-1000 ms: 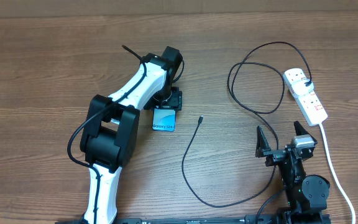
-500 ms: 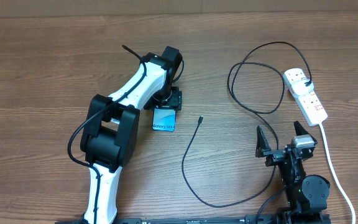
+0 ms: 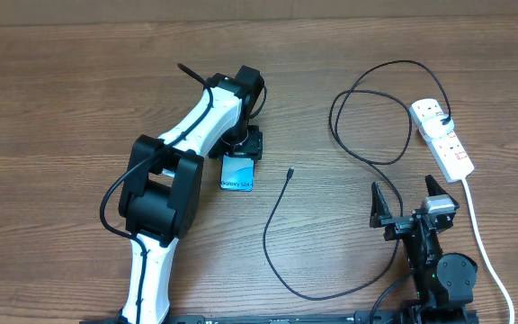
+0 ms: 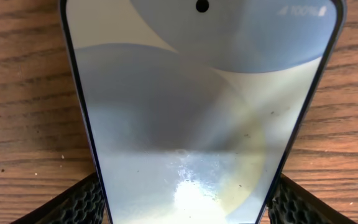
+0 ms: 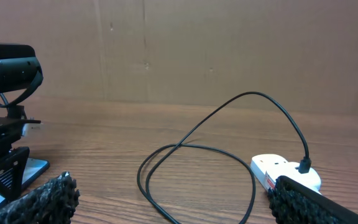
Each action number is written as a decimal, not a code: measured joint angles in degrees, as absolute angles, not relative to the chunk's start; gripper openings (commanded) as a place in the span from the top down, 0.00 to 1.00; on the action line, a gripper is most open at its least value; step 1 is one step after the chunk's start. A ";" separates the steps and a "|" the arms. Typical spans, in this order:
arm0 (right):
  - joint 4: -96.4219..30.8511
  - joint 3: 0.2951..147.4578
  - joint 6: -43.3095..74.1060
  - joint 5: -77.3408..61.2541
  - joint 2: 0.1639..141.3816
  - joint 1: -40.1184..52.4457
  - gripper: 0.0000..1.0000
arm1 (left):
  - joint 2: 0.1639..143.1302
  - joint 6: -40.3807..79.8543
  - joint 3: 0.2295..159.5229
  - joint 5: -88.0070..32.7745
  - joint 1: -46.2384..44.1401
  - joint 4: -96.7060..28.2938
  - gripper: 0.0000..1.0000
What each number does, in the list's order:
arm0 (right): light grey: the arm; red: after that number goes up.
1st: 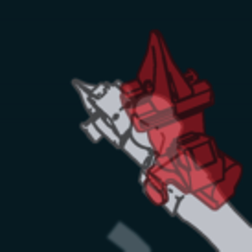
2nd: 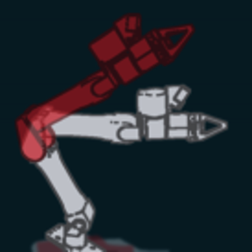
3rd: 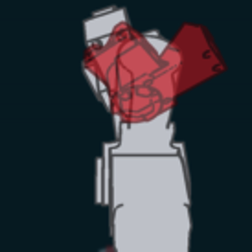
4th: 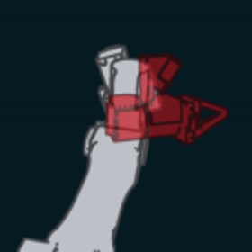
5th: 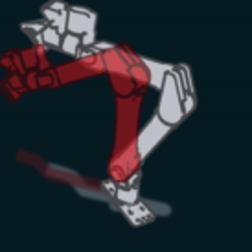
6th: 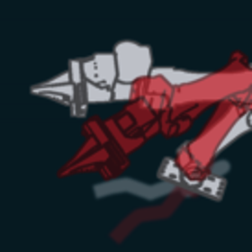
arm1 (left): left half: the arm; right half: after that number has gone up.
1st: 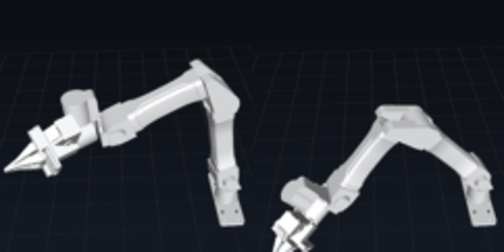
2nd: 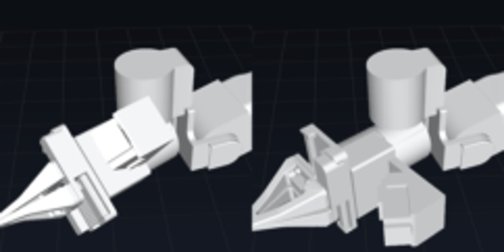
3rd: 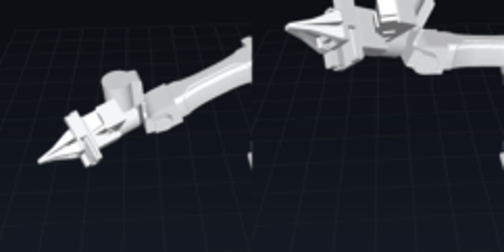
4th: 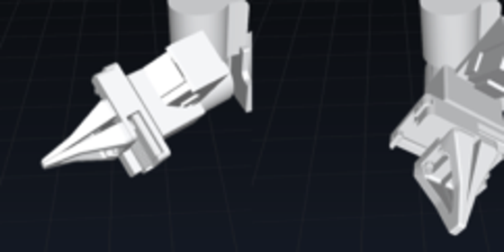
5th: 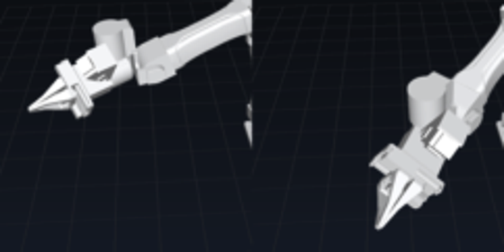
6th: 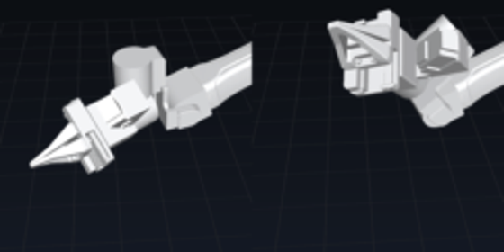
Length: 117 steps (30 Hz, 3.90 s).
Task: Plug charger to phone and switch on socket
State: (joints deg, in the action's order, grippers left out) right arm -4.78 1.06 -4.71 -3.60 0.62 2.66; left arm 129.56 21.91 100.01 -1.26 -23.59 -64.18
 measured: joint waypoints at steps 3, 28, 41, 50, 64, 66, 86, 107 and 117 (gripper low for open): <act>-4.75 1.06 -4.69 -3.62 0.62 2.68 0.00 | 129.58 21.91 100.25 -1.26 -23.59 -64.86 0.29; -4.78 1.06 -4.69 -3.60 0.62 2.66 0.00 | 130.34 21.91 107.63 -12.64 -20.97 -71.85 0.27; -4.78 1.06 -4.69 -3.60 0.62 2.68 0.00 | 130.34 21.93 107.63 -38.52 -15.55 -71.61 0.27; -4.78 1.06 -4.71 -3.60 0.62 2.68 0.00 | 130.34 21.93 107.63 -58.46 -10.81 -70.74 0.25; -4.80 1.06 -4.71 -3.57 0.62 2.68 0.00 | 130.34 21.93 107.74 -82.08 -7.84 -68.71 0.25; -4.82 1.06 -4.69 -3.57 0.62 2.68 0.00 | 130.34 22.00 107.74 -83.83 -7.84 -68.71 0.26; -4.78 1.06 -4.71 -3.57 0.62 2.68 0.00 | 130.34 26.92 107.74 -87.02 -7.40 -68.75 0.25; -4.78 1.06 -4.67 -3.57 0.62 2.68 0.00 | 130.34 27.11 107.74 -87.02 -6.96 -68.75 0.26; -4.75 1.06 -4.69 -3.57 0.62 2.66 0.00 | 130.34 27.11 107.74 -87.02 -6.96 -68.77 0.26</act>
